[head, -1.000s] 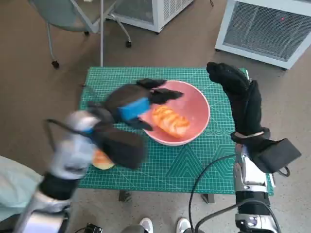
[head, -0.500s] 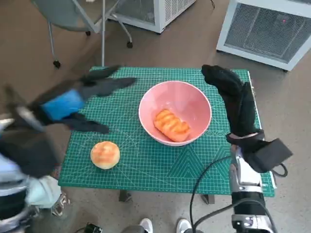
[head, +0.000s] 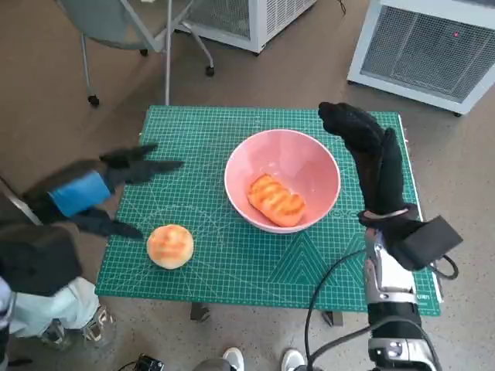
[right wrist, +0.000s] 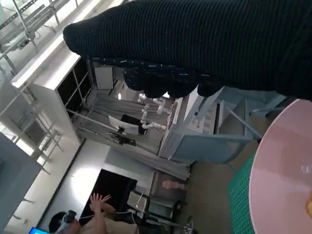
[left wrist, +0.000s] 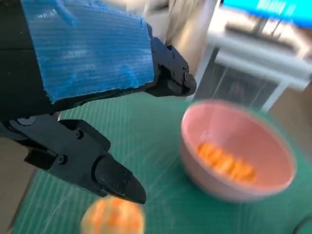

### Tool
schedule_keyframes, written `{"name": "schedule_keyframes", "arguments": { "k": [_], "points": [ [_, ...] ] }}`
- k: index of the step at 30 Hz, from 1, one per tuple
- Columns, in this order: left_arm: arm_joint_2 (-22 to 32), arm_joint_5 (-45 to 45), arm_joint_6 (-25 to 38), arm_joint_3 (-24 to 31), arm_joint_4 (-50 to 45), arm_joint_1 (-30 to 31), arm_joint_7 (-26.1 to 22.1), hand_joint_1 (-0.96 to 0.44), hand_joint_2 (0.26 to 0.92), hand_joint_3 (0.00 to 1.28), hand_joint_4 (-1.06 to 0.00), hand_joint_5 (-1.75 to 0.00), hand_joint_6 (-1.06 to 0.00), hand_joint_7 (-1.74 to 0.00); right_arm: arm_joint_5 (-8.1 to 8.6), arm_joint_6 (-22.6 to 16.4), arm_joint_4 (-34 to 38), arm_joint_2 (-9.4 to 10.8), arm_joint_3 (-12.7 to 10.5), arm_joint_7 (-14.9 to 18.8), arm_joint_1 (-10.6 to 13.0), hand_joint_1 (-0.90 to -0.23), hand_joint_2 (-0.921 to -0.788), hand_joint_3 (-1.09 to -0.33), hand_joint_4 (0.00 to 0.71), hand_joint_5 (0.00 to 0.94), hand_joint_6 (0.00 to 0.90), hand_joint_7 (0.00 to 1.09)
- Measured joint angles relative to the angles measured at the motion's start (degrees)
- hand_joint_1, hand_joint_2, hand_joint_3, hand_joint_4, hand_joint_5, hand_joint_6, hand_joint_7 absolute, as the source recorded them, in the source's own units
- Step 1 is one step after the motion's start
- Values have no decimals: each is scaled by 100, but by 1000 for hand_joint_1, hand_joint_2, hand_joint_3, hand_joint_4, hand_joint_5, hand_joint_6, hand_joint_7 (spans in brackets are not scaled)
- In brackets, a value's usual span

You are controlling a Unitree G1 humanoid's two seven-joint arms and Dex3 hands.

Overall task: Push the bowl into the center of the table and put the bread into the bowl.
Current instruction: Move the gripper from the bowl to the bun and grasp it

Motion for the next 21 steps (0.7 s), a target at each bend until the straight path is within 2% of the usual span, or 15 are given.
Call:
{"name": "schedule_keyframes", "arguments": {
  "k": [3, 10, 21],
  "points": [
    [9, 61, 73, -135, 0, 68, -65, -253, 736, 2, -132, -6, -368, -10, 50, 3, 19, -1, -1, 56, -29, -678, -921, -758, 176, 0, 0, 495],
    [8, 290, 190, -457, 21, 121, -112, -218, 736, 1, -137, -4, -364, -4, 54, 5, 85, 0, 6, 144, -85, -682, -921, -757, 177, 1, 1, 497],
    [-150, 1026, 531, -1145, 219, 146, 6, -159, 748, 4, -218, -19, -371, -5, 53, -26, 234, -2, 2, 223, -122, -674, -921, -756, 179, 1, 1, 501]
  ]
}}
